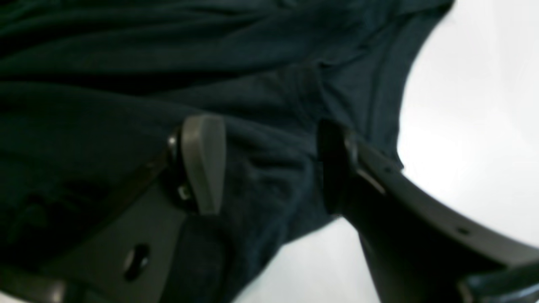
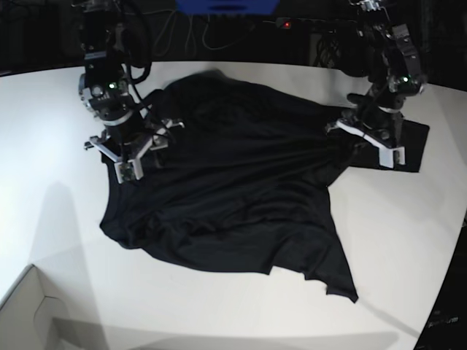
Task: Layout the t-shirt on the table in an organized manner, then fold the t-shirt properly
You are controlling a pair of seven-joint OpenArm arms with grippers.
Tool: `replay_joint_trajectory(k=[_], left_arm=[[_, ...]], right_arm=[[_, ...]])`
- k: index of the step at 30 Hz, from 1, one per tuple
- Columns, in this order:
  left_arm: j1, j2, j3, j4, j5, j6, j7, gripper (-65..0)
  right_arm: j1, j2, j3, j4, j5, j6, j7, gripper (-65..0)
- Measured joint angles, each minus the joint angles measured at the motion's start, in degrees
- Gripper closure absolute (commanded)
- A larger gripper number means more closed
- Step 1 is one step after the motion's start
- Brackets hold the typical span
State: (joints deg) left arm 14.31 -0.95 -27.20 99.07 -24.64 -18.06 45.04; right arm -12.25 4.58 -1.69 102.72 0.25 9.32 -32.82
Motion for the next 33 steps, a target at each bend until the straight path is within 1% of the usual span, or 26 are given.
replay_joint_trajectory(k=[3, 5, 7, 9, 11, 12, 16, 18, 20, 22, 23, 26, 29, 30, 31, 33], left_arm=[[1.0, -0.4, -0.4, 2.6, -1.6, 0.1, 0.0, -25.6], [1.3, -0.5, -0.5, 5.2, -3.1, 0.0, -0.3, -34.2], [1.3, -0.3, -3.0, 7.4, -4.8, -0.2, -0.9, -39.9], [0.5, -0.5, -5.4, 7.4, -5.2, 0.0, -1.0, -41.7], [-3.0, -0.8, -6.1, 5.7, -4.4, 0.7, 0.4, -41.7], [-5.6, -0.8, -6.1, 3.7, -4.1, 0.7, 0.1, -41.7], [-16.5, -0.2, -5.6, -8.2, -2.2, 0.6, -0.6, -41.7], [-20.4, 0.0, -4.2, -14.9, -0.5, 0.7, -0.9, -41.7], [-24.2, 0.5, -2.9, -21.2, 2.5, 1.4, -0.7, -41.7], [-28.1, 0.9, -1.7, -26.0, 3.8, 0.9, -0.5, -41.7], [-29.9, 1.1, -1.5, -28.3, 4.7, 0.6, -1.3, -41.7], [-34.3, 1.5, -0.7, -36.1, 7.0, 0.9, -7.3, -41.7], [-35.3, 2.1, 1.9, -42.4, 9.0, 1.1, -9.6, -40.8], [-35.3, 2.2, 2.5, -44.1, 9.2, 0.9, -11.6, -38.3], [-35.5, 2.2, 3.1, -45.0, 8.6, 0.7, -13.2, -33.9], [-36.3, 2.0, 3.5, -46.4, 8.8, 0.7, -12.7, -17.2]], right_arm=[[-0.1, 0.0, -0.4, 0.0, 0.0, 0.0, 0.2, -34.7], [0.0, 0.0, -0.3, -0.3, 0.0, 0.0, 0.3, -34.7], [0.0, 0.0, -0.3, -1.3, 0.0, 0.0, 0.5, -34.7], [0.0, 0.0, -0.3, -2.5, 0.0, 0.0, 0.2, -34.7], [0.0, 0.0, -0.3, -3.7, -0.2, 0.0, 0.1, -34.7], [0.0, 0.0, -0.2, -4.0, -0.2, 0.0, 0.2, -34.7], [-1.6, 0.0, -0.3, -4.2, -0.2, 0.0, 0.1, -34.7], [-1.9, 0.0, -0.3, -4.2, -0.2, 0.0, 0.0, -34.7], [-1.9, 0.0, -0.2, -4.2, -0.2, 0.0, 0.1, -34.7], [-1.9, 0.2, -0.1, -4.2, -0.2, 0.0, 0.1, -34.7], [-2.1, 0.1, -0.1, -4.2, -0.2, 0.0, 0.5, -34.7], [-2.6, 0.2, 0.0, -4.2, -0.3, 0.0, 0.1, -34.7], [-2.7, 0.2, 0.0, -4.2, -0.2, 0.0, 0.3, -34.7], [-2.7, 0.1, 0.0, -4.2, -0.2, 0.0, 0.3, -34.7], [-2.7, 0.2, 0.0, -4.2, -0.2, 0.0, 0.5, -34.7], [-2.7, 0.2, 0.0, -4.2, -0.2, 0.0, 0.5, -34.7]])
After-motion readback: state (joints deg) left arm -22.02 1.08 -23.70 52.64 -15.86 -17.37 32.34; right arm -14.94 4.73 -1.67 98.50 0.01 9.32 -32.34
